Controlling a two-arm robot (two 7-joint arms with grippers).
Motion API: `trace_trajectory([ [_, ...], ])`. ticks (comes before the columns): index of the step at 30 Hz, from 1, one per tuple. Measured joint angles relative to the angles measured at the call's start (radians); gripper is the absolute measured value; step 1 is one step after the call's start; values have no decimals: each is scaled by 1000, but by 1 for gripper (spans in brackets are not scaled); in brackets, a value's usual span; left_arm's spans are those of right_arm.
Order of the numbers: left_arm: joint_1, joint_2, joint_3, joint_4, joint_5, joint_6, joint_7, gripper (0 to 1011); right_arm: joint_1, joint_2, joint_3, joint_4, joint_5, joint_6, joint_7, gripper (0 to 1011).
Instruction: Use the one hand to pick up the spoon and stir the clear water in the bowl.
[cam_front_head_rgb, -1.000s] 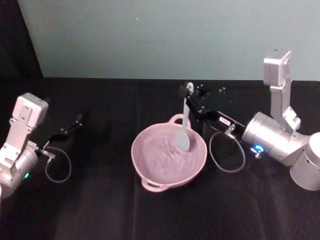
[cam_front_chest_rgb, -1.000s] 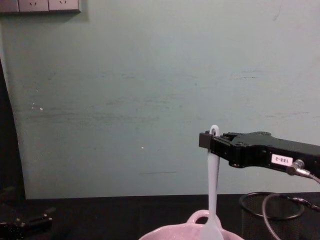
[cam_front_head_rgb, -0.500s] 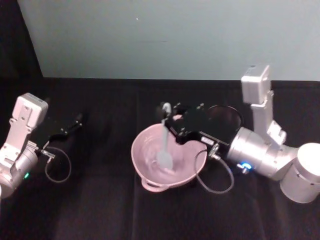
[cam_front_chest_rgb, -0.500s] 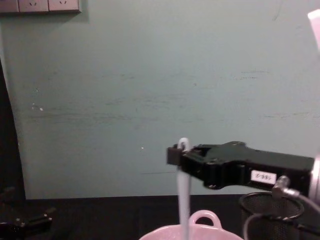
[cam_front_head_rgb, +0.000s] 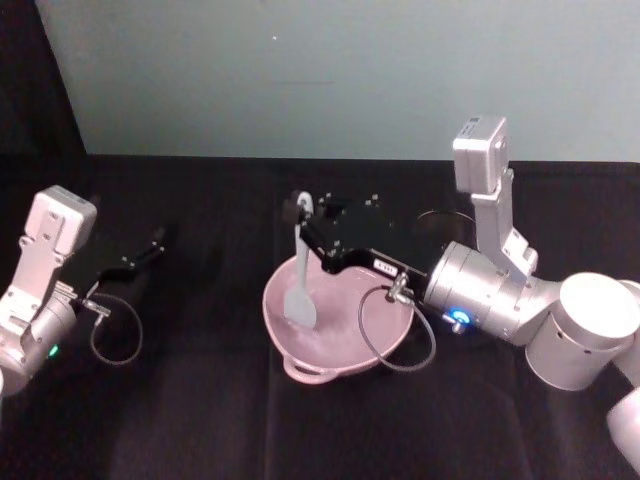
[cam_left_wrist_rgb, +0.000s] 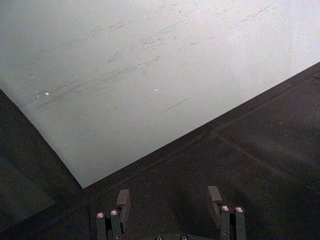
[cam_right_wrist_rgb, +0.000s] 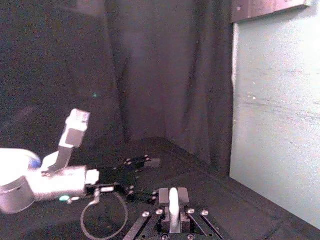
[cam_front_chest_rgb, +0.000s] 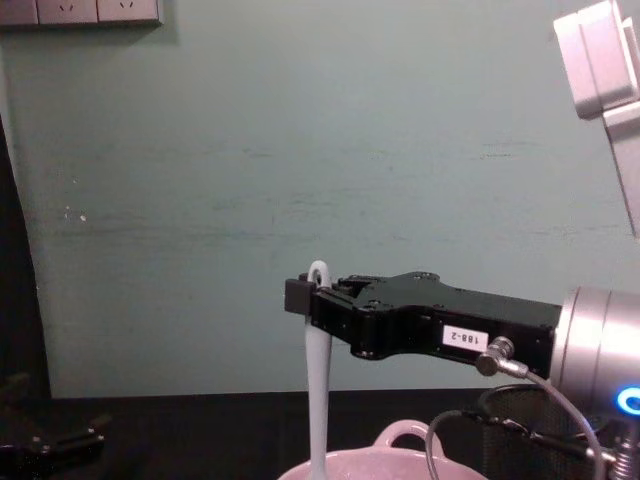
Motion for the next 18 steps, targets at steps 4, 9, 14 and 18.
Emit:
trace_trajectory([
  [4,0,0,0,0,0,0,0,1011,19,-23,12,54,19,-6,-1,109],
  [9,0,0,0,0,0,0,0,1011,33,-33,36,101,22,2,-42,108],
  [14,0,0,0,0,0,0,0,1011,25,-19,69,98,15,2,-80,108],
  [18,0,0,0,0,0,0,0,1011,8,5,94,70,6,8,-97,108],
])
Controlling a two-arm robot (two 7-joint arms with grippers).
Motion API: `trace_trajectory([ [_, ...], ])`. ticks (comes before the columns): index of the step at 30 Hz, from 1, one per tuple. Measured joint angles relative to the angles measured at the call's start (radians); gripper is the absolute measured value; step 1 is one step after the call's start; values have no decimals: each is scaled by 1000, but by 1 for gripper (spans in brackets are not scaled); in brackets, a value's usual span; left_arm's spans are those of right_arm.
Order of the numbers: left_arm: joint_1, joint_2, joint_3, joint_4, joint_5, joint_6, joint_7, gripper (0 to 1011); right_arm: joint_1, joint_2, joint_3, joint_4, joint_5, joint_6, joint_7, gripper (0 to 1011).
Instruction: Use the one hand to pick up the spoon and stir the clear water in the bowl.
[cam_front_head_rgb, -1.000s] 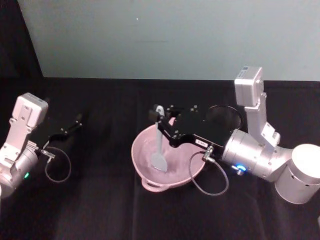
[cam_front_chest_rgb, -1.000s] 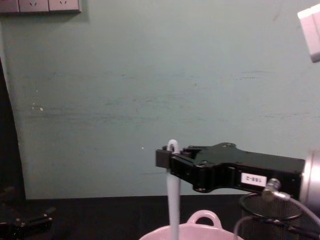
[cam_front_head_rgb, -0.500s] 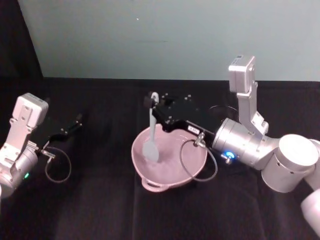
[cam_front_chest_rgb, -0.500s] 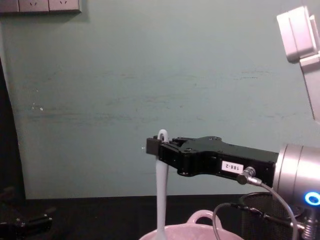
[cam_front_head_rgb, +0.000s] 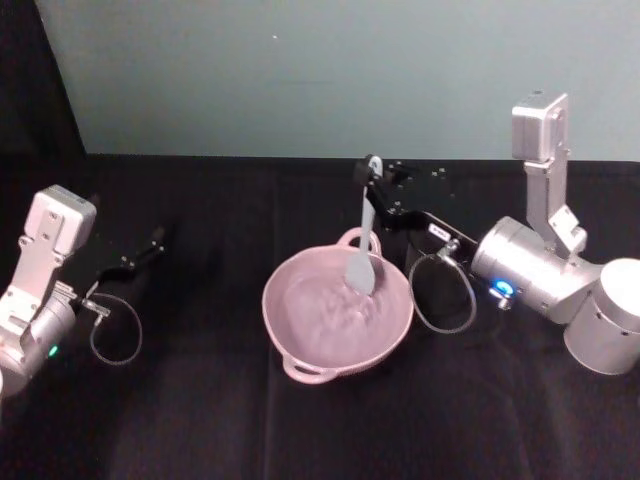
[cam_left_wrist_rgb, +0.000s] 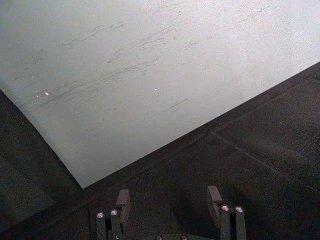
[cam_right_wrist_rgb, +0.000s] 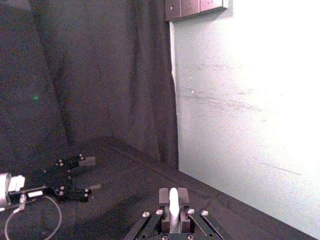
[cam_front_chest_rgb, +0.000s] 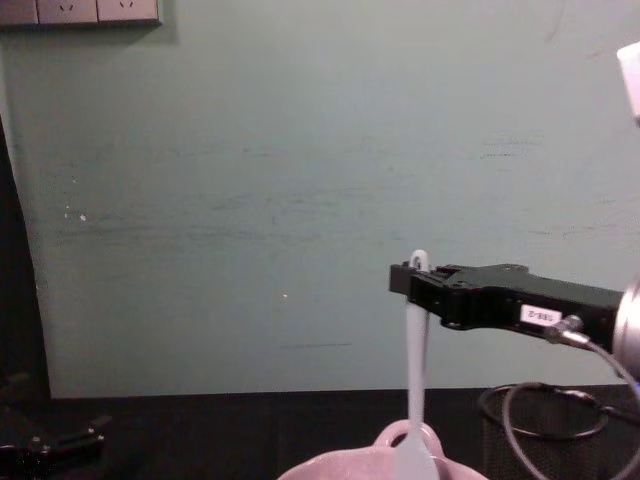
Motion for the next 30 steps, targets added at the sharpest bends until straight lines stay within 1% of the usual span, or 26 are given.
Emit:
trace_trajectory([
  [2,0,0,0,0,0,0,0,1011,-11,15,8,-21,-7,7,-4,108],
  [6,0,0,0,0,0,0,0,1011,-32,38,12,-62,-22,21,-3,109],
  [8,0,0,0,0,0,0,0,1011,-36,41,12,-68,-24,24,-3,109],
  [13,0,0,0,0,0,0,0,1011,-67,62,0,-124,-37,41,11,108],
  [15,0,0,0,0,0,0,0,1011,-74,64,-5,-137,-37,45,16,109],
  [19,0,0,0,0,0,0,0,1011,-89,61,-24,-172,-36,51,29,109],
  [23,0,0,0,0,0,0,0,1011,-94,50,-44,-187,-35,52,39,108],
  [28,0,0,0,0,0,0,0,1011,-84,29,-63,-178,-30,47,46,108],
  [30,0,0,0,0,0,0,0,1011,-73,14,-68,-155,-22,41,50,109],
])
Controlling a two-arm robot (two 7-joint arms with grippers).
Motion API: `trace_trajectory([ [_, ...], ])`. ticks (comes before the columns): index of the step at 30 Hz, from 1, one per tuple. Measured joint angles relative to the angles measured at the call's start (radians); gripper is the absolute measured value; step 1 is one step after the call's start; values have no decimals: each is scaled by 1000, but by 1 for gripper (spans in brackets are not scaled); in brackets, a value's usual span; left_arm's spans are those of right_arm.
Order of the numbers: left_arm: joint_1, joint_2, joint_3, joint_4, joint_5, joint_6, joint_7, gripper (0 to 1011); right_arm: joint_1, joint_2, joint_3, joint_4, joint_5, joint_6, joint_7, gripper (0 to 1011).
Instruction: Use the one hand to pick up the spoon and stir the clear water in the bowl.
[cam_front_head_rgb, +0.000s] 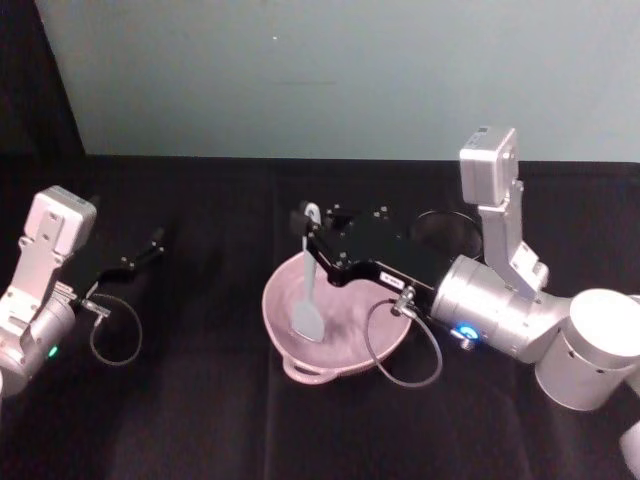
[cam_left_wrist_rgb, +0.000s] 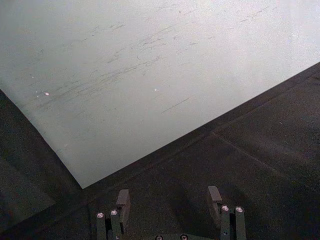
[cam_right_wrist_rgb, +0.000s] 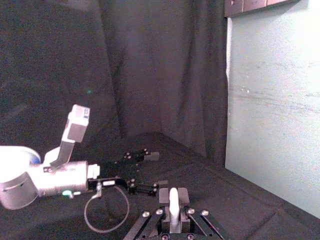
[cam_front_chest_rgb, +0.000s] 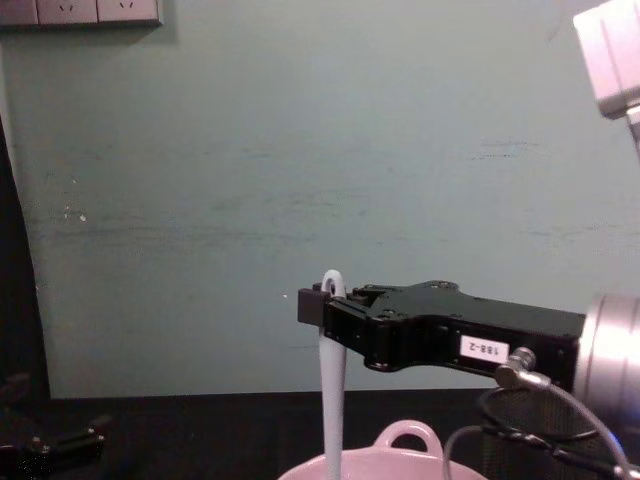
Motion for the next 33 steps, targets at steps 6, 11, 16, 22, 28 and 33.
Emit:
trace_trajectory([
  [6,0,0,0,0,0,0,0,1011,35,-38,-2,75,26,-19,12,108],
  [11,0,0,0,0,0,0,0,1011,71,-67,10,159,51,-40,16,109],
  [16,0,0,0,0,0,0,0,1011,89,-74,38,212,69,-52,7,108],
  [22,0,0,0,0,0,0,0,1011,87,-58,71,228,70,-62,-23,109],
  [28,0,0,0,0,0,0,0,1011,60,-22,96,182,55,-58,-40,109],
  [33,0,0,0,0,0,0,0,1011,40,3,93,136,38,-42,-40,109],
])
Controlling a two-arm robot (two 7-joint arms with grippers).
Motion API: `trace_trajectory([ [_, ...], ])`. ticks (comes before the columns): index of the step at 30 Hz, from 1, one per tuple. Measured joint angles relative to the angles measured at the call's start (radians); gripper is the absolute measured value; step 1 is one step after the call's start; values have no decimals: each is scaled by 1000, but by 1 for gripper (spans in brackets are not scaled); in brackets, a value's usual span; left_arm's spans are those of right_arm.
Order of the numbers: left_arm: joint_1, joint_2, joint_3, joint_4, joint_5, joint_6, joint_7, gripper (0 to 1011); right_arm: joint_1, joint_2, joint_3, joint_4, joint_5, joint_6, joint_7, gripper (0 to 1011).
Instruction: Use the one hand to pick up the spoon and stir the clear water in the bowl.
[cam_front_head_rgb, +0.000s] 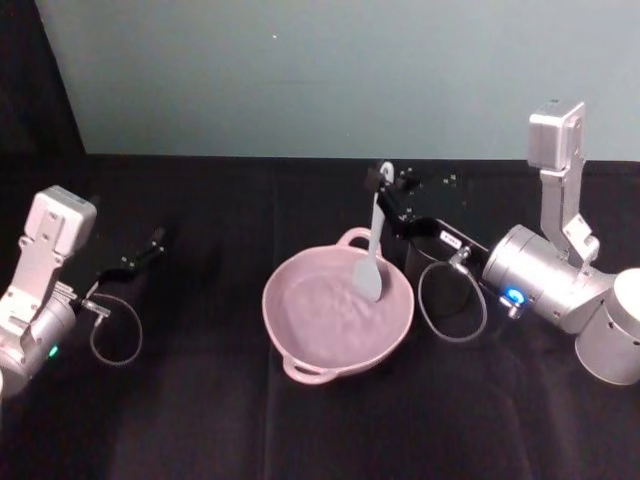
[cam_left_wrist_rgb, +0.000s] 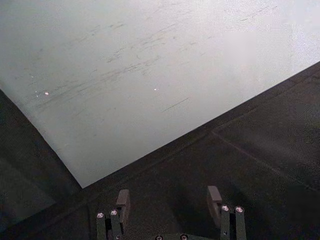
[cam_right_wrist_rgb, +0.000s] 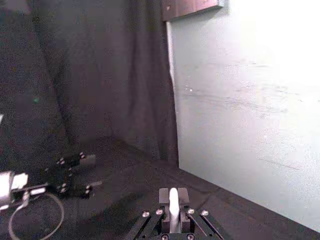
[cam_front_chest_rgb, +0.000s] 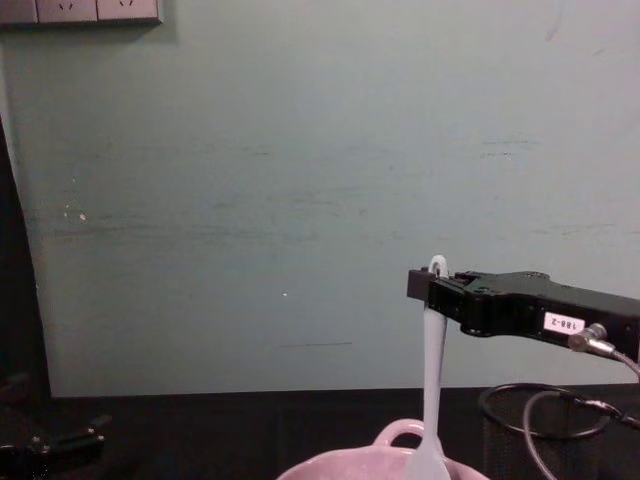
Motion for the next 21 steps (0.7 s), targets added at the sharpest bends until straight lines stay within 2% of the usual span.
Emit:
trace_trajectory([
  [8,0,0,0,0,0,0,0,1011,-46,36,-29,-101,-39,30,4,109],
  [12,0,0,0,0,0,0,0,1011,-64,42,-45,-138,-47,35,12,109],
  [21,0,0,0,0,0,0,0,1011,-70,21,-80,-156,-52,37,28,108],
])
